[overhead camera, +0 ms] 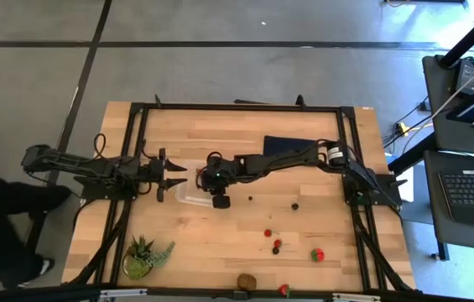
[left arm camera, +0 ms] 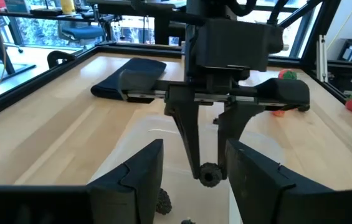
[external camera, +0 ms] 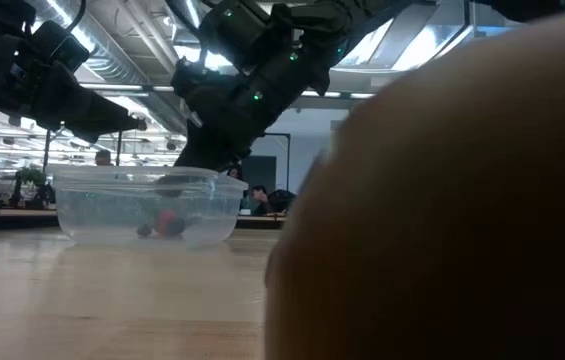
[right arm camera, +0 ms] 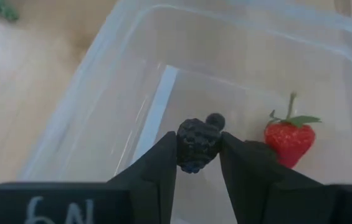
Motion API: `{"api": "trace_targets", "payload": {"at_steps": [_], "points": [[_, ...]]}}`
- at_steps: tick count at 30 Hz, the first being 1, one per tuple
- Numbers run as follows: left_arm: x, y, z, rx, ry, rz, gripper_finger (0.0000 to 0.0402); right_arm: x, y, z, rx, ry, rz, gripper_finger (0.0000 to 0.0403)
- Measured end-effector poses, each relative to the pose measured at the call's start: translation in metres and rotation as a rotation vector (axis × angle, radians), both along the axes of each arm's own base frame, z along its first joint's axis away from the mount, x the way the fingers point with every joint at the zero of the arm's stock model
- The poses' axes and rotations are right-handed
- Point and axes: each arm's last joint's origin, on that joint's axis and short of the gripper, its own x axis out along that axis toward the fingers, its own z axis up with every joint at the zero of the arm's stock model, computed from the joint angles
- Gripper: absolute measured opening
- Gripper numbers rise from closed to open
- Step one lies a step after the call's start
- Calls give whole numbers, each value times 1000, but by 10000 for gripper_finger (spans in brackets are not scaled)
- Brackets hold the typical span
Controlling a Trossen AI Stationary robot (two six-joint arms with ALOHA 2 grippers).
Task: Pick and placing Produce into tupperware
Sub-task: Put the left blackberry into the transparent bin
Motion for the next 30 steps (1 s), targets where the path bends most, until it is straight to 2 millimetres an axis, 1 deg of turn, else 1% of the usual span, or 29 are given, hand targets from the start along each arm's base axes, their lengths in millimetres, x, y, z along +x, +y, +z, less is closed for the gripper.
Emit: {"api": "trace_targets", "payload": {"at_steps": [5,15,24,30], "points": [[0,0,0,0,2,0,161,0,-1,0,0,-4,-2,119],[0,0,0,0,3,0,170,0,-2,0,1,-5,-6,120],[0,0,0,0,3,0,161,1,-2,0,0,-8,-4,120],[0,0,0,0,3,0,168,0,-2,0,-1,-8,-5,120]]}}
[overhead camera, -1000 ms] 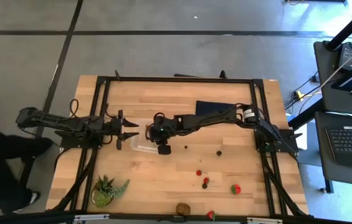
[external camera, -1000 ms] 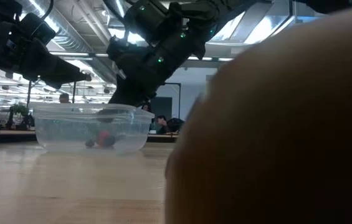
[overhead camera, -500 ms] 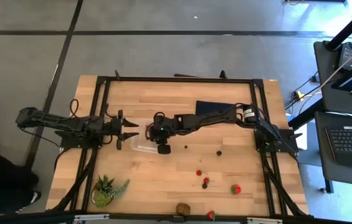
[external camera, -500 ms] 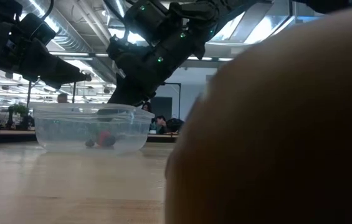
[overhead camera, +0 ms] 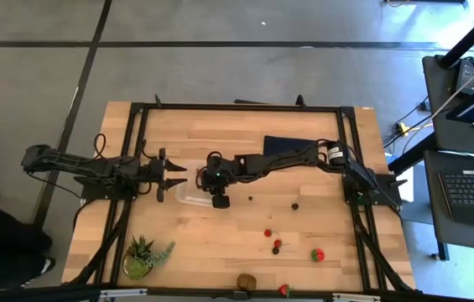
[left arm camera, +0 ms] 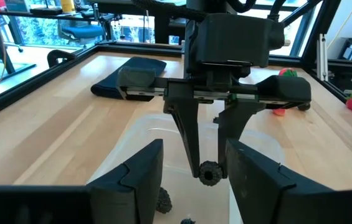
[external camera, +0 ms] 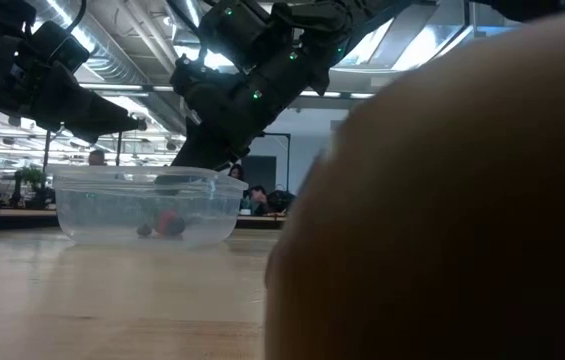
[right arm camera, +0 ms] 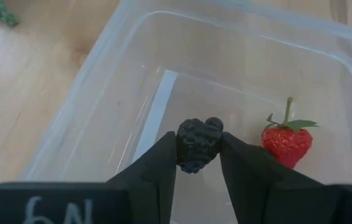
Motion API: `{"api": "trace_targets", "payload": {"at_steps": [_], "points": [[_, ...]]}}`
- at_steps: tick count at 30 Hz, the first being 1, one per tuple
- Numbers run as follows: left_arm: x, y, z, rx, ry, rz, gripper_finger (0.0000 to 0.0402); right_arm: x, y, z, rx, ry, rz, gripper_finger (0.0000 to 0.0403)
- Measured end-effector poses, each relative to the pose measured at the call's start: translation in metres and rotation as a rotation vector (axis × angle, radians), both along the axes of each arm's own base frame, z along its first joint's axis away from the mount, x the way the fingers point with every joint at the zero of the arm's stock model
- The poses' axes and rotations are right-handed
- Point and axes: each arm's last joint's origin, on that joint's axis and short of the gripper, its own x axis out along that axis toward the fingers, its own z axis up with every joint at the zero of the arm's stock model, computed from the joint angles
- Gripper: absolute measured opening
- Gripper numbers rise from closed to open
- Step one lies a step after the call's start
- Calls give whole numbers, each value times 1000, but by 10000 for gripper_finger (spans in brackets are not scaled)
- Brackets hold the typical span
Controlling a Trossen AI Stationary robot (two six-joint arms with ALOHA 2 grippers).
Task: Pick and placing Produce into tupperware
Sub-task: Put the left blackberry into the transparent bin, then put the blueberry into the transparent bin
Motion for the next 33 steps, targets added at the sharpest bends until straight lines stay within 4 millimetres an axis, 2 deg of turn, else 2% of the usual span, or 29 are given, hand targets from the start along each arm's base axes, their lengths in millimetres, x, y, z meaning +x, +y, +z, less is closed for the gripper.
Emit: {"api": "trace_targets", "payload": {"at_steps": [6,16,22,25,33], "points": [[0,0,0,0,0,0,169,0,0,0,-1,0,2,131],[0,0,0,0,0,0,163,0,0,0,1,1,-2,237],[0,0,0,0,0,0,170,0,0,0,-1,1,0,263],[0,0,0,0,0,0,170,-5,0,6,-2,34,0,263],[0,0,0,0,5,-1,161,-25,0,51,33,62,-36,264]]}}
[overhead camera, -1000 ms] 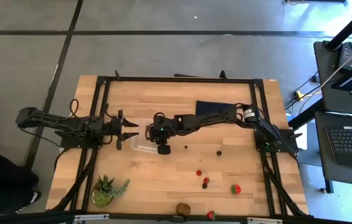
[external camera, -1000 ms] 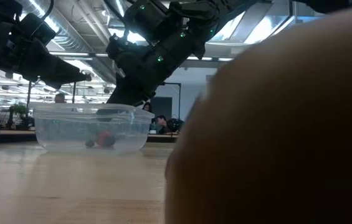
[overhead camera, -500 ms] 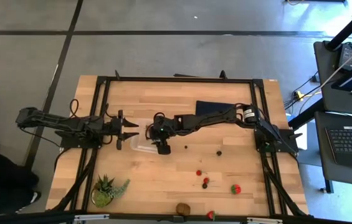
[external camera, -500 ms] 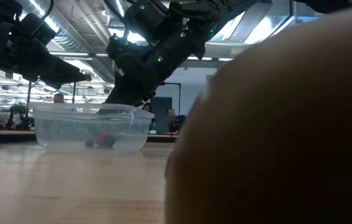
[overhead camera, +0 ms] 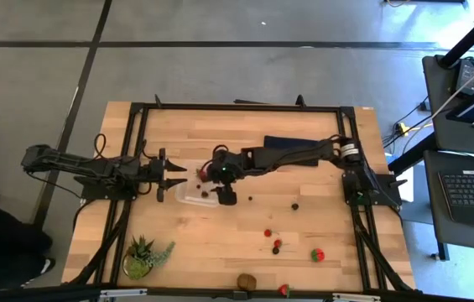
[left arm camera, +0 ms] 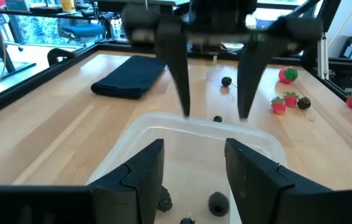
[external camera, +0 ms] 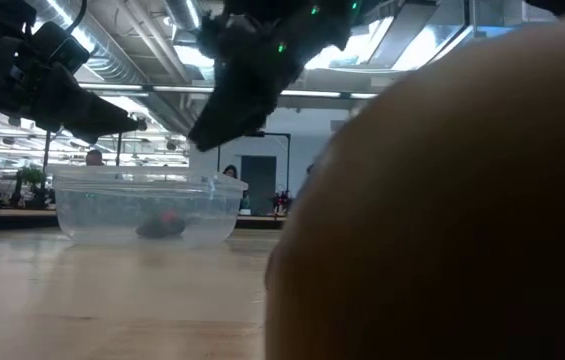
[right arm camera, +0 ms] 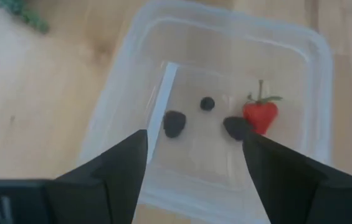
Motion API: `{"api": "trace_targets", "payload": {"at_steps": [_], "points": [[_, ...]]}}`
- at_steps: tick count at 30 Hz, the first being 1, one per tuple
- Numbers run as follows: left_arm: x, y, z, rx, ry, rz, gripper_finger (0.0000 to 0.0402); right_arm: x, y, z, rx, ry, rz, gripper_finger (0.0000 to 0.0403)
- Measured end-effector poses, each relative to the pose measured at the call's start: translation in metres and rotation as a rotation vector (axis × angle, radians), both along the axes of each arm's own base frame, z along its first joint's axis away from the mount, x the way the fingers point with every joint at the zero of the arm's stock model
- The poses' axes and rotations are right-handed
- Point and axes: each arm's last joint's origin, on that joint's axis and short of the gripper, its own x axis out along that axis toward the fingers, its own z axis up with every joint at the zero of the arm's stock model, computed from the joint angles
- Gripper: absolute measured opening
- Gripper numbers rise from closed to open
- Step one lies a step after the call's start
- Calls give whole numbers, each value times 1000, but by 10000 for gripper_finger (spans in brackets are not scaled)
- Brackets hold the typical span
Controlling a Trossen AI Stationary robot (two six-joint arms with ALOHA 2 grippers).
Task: Pick and placing Produce into tupperware
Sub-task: Put the blueberry into the transparent bin
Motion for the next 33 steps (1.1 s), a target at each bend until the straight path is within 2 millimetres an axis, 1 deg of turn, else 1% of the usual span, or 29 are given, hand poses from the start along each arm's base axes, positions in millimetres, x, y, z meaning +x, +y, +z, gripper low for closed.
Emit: {"api": "trace_targets", "payload": {"at_steps": [1,4,7,11,14,18,22,26,29,33], "points": [[0,0,0,0,1,-1,161,-2,0,7,3,-6,-3,264],[0,0,-1,0,6,-2,165,-13,0,12,23,47,-26,264],[0,0,-1,-1,11,-8,169,-27,0,7,53,108,-64,264],[0,0,-2,-1,15,-11,170,-51,1,-9,77,183,-126,264],[0,0,-1,-1,14,-11,166,-72,2,-21,52,224,-199,264],[0,0,-2,-1,17,-12,162,-90,9,-38,40,266,-202,264],[0,0,-2,-1,18,-12,162,-101,17,-55,33,300,-180,264],[0,0,-2,-1,20,-12,168,-107,20,-70,54,274,-192,264],[0,0,-2,-1,19,-12,170,-109,20,-77,74,239,-204,264],[0,0,-2,-1,19,-12,167,-112,20,-81,90,252,-217,264]]}}
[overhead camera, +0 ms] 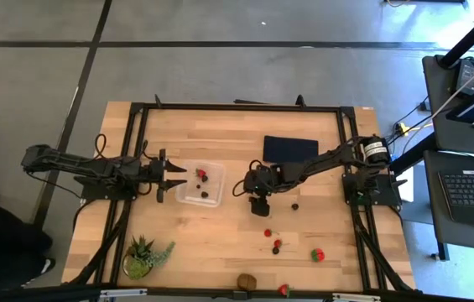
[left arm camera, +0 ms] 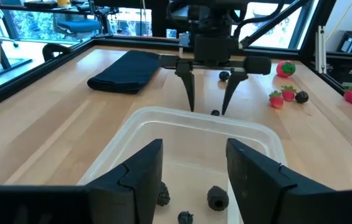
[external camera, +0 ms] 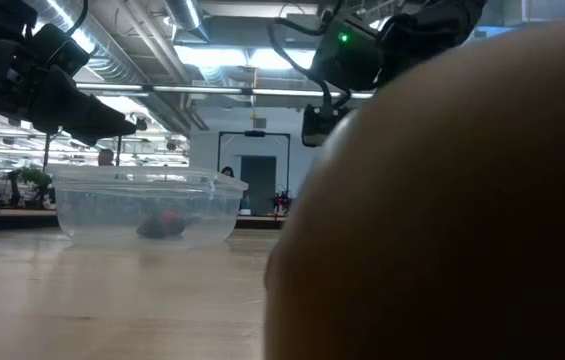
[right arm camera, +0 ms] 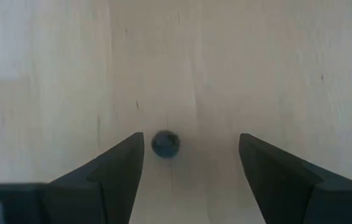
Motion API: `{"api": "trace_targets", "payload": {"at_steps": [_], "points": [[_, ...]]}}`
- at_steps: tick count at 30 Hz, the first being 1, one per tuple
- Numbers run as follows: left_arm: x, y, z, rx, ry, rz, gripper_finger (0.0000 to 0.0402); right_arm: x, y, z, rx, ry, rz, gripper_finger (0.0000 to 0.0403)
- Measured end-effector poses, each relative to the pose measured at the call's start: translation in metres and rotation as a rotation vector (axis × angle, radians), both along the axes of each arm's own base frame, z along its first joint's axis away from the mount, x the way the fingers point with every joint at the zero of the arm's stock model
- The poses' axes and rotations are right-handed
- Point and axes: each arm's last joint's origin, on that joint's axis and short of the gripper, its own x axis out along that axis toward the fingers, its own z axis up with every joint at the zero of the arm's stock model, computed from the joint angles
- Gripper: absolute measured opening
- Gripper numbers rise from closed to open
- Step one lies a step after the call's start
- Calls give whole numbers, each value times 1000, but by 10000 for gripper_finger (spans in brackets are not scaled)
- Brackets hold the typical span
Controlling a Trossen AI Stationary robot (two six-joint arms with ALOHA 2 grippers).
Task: Pick and placing Produce into tupperware
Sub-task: Put the blueberry into the transparent bin
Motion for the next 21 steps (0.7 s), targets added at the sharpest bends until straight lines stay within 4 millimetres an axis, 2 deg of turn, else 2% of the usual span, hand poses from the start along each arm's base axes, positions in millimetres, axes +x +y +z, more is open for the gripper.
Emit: {"api": "trace_targets", "payload": {"at_steps": [13,21], "points": [[0,0,0,0,0,0,168,1,4,1,-1,-11,7,264],[0,0,0,0,0,0,166,3,8,-9,-23,6,10,252]]}}
